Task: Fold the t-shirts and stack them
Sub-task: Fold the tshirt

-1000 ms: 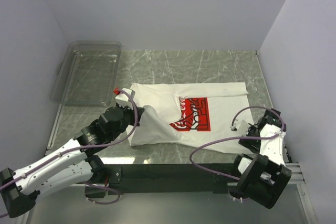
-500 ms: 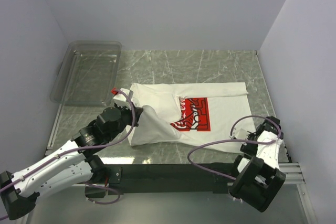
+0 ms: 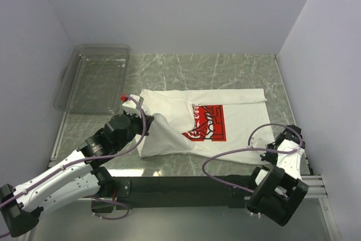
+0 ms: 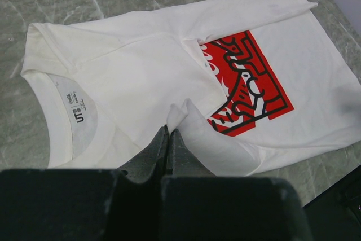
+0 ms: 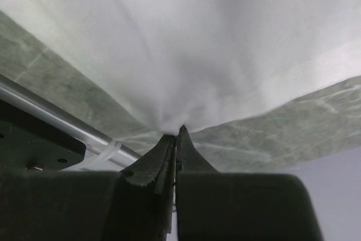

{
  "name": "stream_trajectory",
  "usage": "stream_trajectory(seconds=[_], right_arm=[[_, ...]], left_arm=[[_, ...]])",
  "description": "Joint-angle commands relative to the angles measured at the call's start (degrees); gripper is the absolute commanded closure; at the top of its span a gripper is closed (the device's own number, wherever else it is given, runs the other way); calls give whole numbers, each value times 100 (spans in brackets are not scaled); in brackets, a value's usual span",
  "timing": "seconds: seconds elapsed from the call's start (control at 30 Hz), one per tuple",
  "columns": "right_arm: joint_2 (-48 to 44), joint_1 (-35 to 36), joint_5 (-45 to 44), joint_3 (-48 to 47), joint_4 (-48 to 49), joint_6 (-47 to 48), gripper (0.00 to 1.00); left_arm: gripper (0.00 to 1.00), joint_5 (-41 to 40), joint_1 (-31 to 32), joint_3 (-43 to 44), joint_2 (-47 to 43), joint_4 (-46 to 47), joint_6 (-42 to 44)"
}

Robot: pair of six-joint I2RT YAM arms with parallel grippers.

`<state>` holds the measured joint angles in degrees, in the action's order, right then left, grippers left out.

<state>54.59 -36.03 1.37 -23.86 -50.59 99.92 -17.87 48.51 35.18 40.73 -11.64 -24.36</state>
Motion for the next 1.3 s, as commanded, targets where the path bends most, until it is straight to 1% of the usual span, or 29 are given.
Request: stream_trajectory(seconds=[0.0, 0.1, 0.23, 0.33, 0.53, 0.63, 0.77, 0.8, 0.87, 0.9, 0.97, 1.0, 1.03, 1.13, 1.17, 1.27], right_arm=[[70, -36, 670, -391, -363, -16, 100], [244, -27, 1153, -900, -907, -148, 100], [684, -35, 1681, -1672, -1242, -437, 100], [1018, -27, 1937, -2034, -1357, -684, 100], [1519, -18, 2464, -2544, -1471, -1053, 100], [1748, -27, 2597, -2676, -1550, -1194, 100], [1854, -18, 2702, -2624, -1542, -1299, 100], [1836, -9, 2720, -2607, -1507, -1326, 100], [1819, -9, 2781, -2571, -1471, -1370, 100], [1810, -9, 2799, -2589, -1515, -1370, 100], [1827, -18, 2895, -2650, -1550, -1379, 100], [1827, -9, 2922, -2677, -1559, -1387, 100], [1845, -9, 2974, -2738, -1577, -1396, 100], [1924, -18, 3045, -2861, -1577, -1440, 100], [1976, -9, 3080, -2887, -1577, -1466, 100], [2064, 52, 3098, -2923, -1551, -1537, 100]], left_arm=[[99, 64, -70, 103, -48, 267, 159], [99, 64, -149, 156, -39, 381, 247], [99, 161, -298, 226, 40, 600, 344], [99, 257, -421, 261, 119, 794, 405], [99, 494, -615, 463, 418, 1111, 642], [99, 854, -720, 691, 681, 1259, 792], [99, 1513, -773, 1095, 998, 1278, 1064], [99, 2019, -782, 1140, 1042, 1269, 1152], [99, 2636, -773, 1175, 999, 1208, 1600], [99, 3309, -782, 1175, 885, 1008, 2001], [99, 3963, -773, 1123, 692, 744, 2573], [99, 4576, -773, 1097, 491, 533, 2864], [99, 4912, -773, 1062, 384, 70, 3519], [99, 5293, -755, 903, 85, -574, 4244], [99, 5320, -755, 886, 32, -1011, 4394], [99, 5460, -607, 746, -126, -1358, 4720]])
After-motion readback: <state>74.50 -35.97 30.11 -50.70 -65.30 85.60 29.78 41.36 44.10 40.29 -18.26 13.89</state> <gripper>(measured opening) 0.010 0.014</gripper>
